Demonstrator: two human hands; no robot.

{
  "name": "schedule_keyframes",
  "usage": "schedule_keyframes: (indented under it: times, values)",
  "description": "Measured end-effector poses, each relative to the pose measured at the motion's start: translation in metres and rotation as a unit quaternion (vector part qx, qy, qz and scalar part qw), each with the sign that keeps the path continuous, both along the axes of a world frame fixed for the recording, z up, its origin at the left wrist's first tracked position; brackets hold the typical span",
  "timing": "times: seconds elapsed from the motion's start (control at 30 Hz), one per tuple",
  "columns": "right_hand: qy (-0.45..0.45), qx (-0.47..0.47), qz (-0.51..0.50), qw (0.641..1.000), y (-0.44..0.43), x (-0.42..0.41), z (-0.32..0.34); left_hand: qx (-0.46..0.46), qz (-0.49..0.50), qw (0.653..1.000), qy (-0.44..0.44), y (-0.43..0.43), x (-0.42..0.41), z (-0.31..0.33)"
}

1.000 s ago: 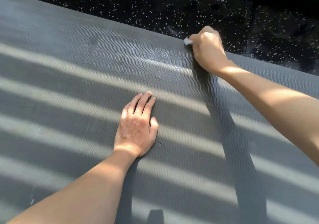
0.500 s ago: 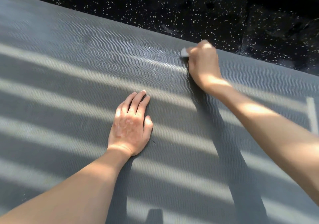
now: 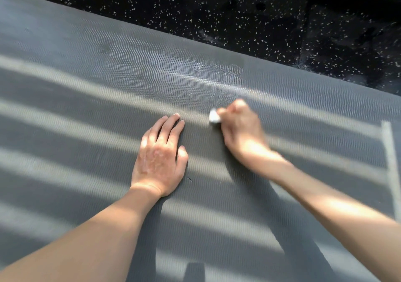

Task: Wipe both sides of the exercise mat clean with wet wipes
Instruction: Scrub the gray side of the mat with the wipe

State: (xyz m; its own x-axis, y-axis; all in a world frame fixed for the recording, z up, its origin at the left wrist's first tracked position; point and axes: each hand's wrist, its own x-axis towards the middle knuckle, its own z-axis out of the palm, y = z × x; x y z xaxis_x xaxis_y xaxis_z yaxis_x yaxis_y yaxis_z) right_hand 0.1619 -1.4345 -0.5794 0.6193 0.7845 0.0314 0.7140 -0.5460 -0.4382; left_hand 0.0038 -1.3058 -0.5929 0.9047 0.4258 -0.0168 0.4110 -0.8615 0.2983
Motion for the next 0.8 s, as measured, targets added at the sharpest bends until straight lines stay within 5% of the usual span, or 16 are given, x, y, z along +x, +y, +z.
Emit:
schedule_keyframes:
  times: [0.07,0.3,0.47,0.67,0.8]
  values:
    - [0.028,0.015,0.059,0.998,-0.012,-0.015,-0.003,0.0,0.0,1.0,0.001,0.0,0.0,0.0]
    - [-0.006,0.019,-0.046,0.999,0.003,0.022,0.001,0.004,0.0,1.0,0.01,0.0,0.0,0.0]
    - [0.025,0.023,0.095,0.995,-0.027,-0.026,0.005,0.005,0.001,1.0,0.009,0.0,0.0,0.001]
    - [0.001,0.015,-0.065,0.998,0.008,0.024,-0.003,0.004,0.004,1.0,0.013,0.0,0.001,0.002]
    - [0.048,0.043,0.065,0.996,-0.025,-0.037,0.01,0.003,0.002,1.0,0.016,0.0,0.001,0.001]
